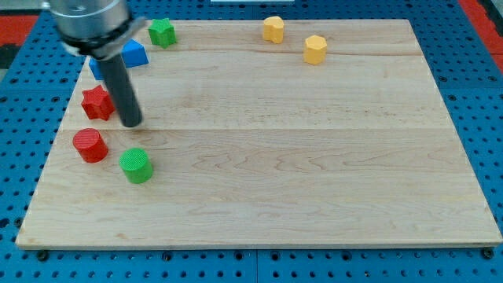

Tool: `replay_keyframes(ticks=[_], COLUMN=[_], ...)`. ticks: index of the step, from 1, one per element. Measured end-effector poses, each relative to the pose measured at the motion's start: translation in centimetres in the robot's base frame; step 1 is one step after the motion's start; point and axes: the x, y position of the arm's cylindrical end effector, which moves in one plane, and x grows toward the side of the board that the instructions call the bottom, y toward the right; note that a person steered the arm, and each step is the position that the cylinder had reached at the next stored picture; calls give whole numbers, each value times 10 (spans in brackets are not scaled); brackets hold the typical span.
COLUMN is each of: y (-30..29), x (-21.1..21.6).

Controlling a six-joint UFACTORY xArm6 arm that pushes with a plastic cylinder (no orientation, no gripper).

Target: Place the red star below the green star

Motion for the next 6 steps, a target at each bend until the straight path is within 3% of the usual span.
replay_keyframes(ticks=[1,3,4,5,6], y=[-57,-99,-65,25,58], x=[1,-22,-27,-30,-72])
